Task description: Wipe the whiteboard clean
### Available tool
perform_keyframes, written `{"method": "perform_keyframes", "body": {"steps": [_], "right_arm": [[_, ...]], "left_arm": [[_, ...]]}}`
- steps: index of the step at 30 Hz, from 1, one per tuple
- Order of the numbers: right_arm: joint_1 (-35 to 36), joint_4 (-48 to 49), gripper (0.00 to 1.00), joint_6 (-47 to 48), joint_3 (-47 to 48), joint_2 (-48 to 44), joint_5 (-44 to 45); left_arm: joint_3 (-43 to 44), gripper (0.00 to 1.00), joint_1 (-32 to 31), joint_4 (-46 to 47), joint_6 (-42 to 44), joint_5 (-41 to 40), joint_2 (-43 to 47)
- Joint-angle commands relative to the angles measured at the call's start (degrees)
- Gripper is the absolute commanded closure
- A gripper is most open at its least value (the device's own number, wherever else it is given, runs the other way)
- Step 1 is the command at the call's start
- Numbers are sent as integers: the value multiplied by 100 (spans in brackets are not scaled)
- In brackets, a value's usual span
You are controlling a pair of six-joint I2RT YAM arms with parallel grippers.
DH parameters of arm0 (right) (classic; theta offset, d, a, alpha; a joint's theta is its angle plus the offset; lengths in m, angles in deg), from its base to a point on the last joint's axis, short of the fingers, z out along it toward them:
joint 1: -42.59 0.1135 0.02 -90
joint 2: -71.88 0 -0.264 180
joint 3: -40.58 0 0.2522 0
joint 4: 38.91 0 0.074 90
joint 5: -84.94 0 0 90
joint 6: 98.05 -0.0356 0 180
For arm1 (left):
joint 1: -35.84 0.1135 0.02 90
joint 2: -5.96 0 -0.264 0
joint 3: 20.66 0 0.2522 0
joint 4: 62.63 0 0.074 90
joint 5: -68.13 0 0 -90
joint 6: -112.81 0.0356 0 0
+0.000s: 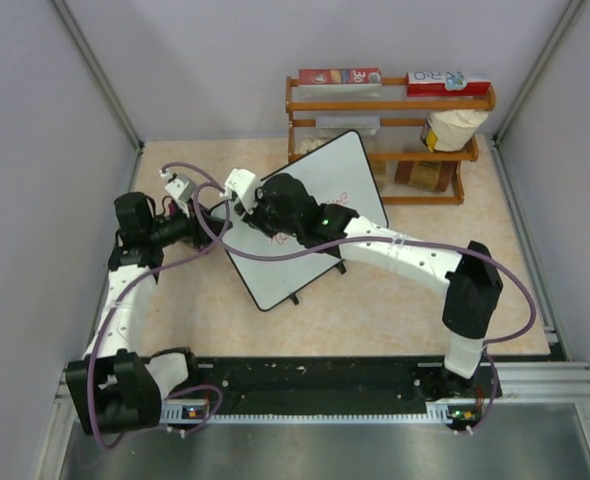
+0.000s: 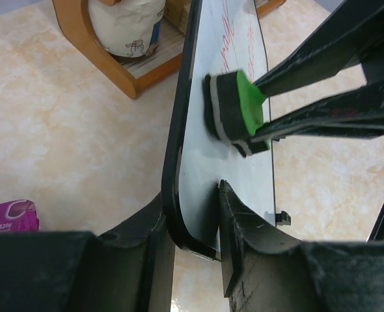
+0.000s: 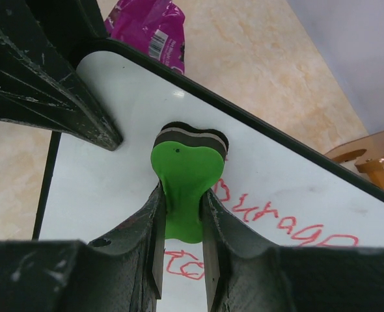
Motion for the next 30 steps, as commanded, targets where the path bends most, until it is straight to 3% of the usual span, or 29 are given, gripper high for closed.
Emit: {"method": "perform_keyframes", "body": {"steps": [1, 17, 30], "right_arm": [[164, 240, 100, -32, 264, 238, -31], [129, 328, 100, 205, 413, 361, 619], [-415, 336, 100, 161, 466, 229, 725]], "left_arm": [[-142, 100, -58, -414, 893, -388, -8], [-142, 100, -67, -537, 1095, -247, 45], [-124, 100, -67, -642, 1236, -185, 80]]}}
